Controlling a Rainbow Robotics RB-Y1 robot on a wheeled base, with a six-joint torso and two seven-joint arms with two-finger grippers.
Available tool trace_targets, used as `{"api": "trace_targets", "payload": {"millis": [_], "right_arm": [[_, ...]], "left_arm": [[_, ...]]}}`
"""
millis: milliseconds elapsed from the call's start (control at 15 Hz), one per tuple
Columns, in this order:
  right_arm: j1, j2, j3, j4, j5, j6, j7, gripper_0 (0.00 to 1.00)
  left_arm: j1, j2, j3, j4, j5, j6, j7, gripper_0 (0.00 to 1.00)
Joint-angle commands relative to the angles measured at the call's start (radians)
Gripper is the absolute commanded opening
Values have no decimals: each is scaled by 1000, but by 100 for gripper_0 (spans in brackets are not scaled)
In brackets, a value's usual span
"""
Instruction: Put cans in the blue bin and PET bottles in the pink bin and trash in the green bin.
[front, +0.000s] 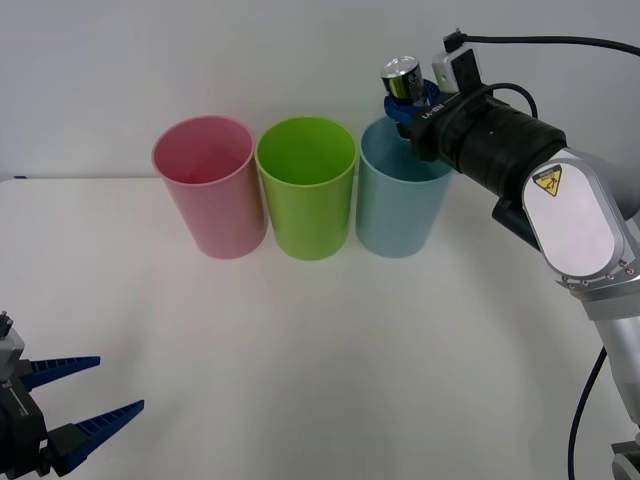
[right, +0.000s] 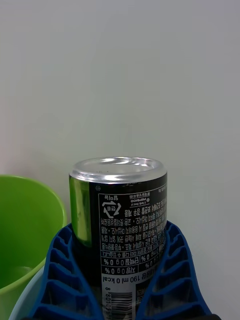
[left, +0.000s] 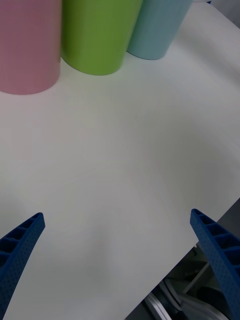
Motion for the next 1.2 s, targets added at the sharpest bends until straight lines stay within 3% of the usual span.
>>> {"api": "trace_targets", "payload": {"millis": [67,667,733,800,867,1000,1200], "right_arm": [[0,0,2,18,19,0,-2,0],[0,0,9,38,52,-2,-15,0],[0,0,9,38,58,-2,-11,12],[0,0,9,39,62,0,-8,43],[0,0,11,45,62,0,-9,65],[0,0,9,47,62,0,-9,76],[-2,0,9,47,62,0,-8,85]], "left_arm": [[0,0,0,0,0,0,0,100],[0,0,0,0,0,0,0,100],[0,0,0,0,0,0,0,100],[0,0,0,0,0,0,0,100],[0,0,0,0,0,0,0,100],[0,0,0,0,0,0,0,100],[0,0,0,0,0,0,0,100]]}}
